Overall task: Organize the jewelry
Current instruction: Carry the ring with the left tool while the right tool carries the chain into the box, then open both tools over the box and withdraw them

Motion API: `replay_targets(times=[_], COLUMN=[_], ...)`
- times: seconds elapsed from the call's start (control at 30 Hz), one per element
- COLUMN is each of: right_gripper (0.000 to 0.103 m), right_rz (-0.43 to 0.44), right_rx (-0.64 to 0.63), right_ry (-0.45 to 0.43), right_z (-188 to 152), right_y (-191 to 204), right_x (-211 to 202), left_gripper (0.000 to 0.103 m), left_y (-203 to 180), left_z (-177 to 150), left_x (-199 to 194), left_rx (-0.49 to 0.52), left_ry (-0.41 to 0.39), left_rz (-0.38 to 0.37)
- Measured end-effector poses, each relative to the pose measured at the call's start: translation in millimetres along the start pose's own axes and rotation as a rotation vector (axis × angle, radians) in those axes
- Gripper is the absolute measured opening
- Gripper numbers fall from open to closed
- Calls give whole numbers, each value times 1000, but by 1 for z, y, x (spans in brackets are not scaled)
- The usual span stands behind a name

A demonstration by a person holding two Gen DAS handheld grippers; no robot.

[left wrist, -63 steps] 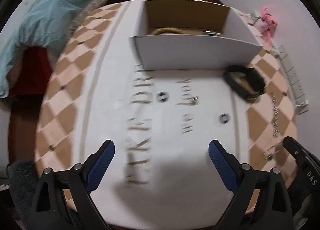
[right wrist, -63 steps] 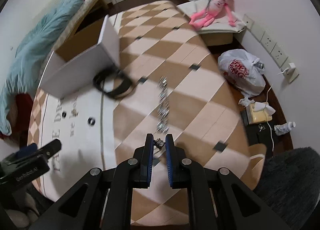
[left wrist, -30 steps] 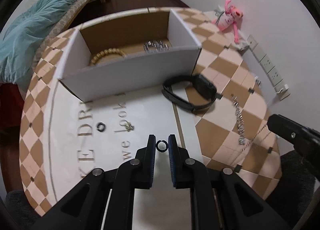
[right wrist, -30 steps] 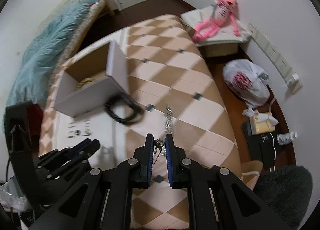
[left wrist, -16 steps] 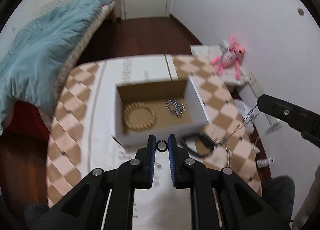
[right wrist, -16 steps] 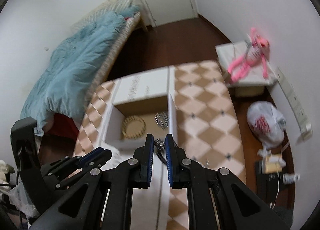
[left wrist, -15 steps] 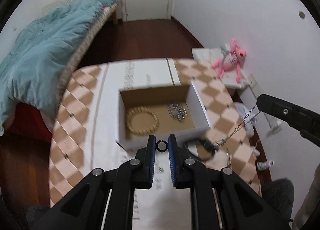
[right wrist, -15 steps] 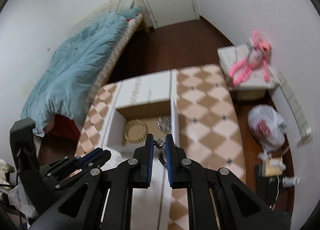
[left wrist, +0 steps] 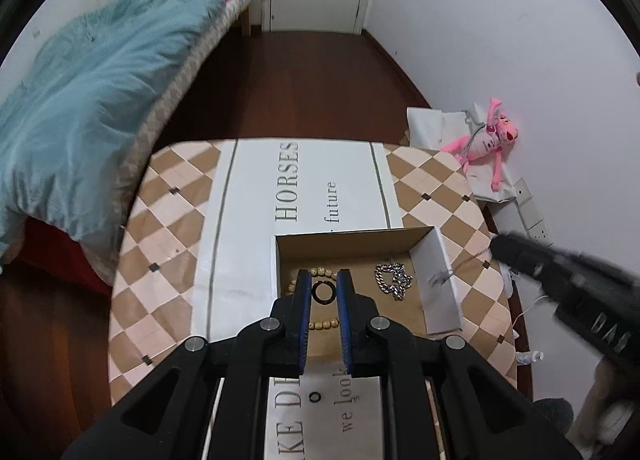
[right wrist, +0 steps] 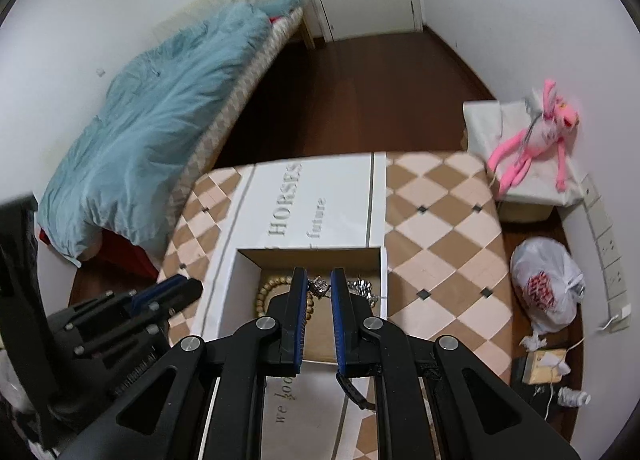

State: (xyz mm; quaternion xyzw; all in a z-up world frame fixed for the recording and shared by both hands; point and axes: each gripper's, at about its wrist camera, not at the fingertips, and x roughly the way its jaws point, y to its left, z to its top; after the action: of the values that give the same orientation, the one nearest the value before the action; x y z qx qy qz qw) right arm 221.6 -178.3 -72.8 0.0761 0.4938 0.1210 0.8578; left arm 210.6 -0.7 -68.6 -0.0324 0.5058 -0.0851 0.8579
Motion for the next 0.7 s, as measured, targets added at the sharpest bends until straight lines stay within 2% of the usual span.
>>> replay_targets(times=[0.27,0.43,0.53,0.57,0.63,0.7], right_gripper=[12,13,13,13,13,14], right_rz=[0,-3,-5,-10,-16,-23], right_rx=[54,42,31,26,20,9], right_ry=[128,180,197,203,203,194], right_z=[-9,-9,-8,-7,-6,-5], right_y=[-28,-31,-31,-30,-29,-27], right_x=[57,72,75,76,74,69], left_gripper=[10,11,12,13,27,32], left_y=[7,6,7,7,8,11], left_z=[14,17,20,21,24,26], left_x=[52,72,74,73,71,64], left_rx=[-29,-27,-28,-24,-21,-27], left_ry=[139,204,216,211,197,170], left_rz=[-83,-56,-28,-15,9,22])
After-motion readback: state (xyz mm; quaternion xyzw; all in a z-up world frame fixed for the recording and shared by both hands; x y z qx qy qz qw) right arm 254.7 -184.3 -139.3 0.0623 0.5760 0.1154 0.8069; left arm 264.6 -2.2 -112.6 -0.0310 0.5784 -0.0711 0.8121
